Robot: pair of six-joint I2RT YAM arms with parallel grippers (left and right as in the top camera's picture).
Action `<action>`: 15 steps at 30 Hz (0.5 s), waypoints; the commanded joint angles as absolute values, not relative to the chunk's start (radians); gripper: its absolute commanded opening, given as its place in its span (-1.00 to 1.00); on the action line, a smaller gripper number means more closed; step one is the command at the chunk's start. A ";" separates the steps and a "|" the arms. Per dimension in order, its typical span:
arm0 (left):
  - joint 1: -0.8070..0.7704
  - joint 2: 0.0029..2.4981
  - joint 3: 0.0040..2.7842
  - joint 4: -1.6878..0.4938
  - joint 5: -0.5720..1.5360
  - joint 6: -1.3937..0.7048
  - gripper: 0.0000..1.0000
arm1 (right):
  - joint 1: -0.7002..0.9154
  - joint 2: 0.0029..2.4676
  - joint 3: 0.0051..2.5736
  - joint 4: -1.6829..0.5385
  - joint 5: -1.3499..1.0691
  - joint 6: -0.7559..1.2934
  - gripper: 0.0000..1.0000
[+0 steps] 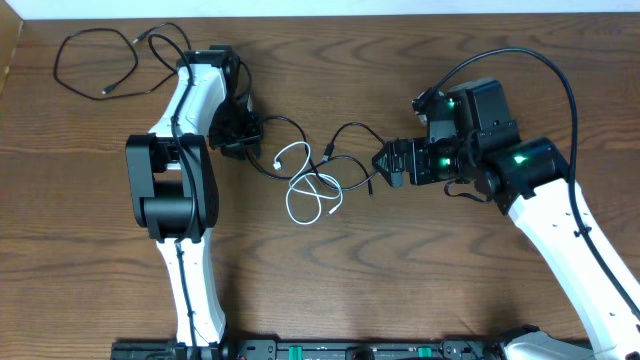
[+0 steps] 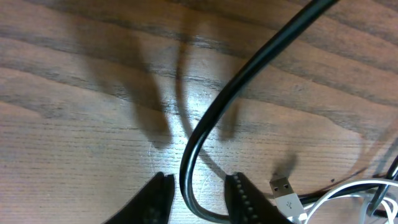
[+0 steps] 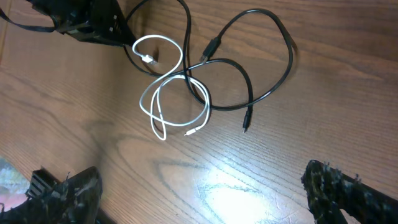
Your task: Untangle cables
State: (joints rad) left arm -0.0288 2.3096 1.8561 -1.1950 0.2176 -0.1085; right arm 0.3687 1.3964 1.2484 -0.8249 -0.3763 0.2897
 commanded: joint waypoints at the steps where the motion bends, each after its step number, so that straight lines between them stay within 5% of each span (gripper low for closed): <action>1: -0.025 2.310 1.855 -1.196 0.209 -0.110 -0.52 | 0.368 1.397 1.254 -0.823 -0.372 0.299 0.99; 5: -0.025 2.307 1.857 -1.205 0.209 -0.111 -0.85 | 0.368 1.397 1.254 -0.823 -0.372 0.299 0.98; 15: -0.025 2.146 1.908 -1.253 0.332 -0.105 -0.85 | 0.368 1.398 1.254 -0.803 -0.372 0.299 0.99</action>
State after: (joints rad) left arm -0.0288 2.2833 1.8603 -1.2491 0.2348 -0.1085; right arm 0.3687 1.3964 1.2484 -0.8104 -0.3763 0.2897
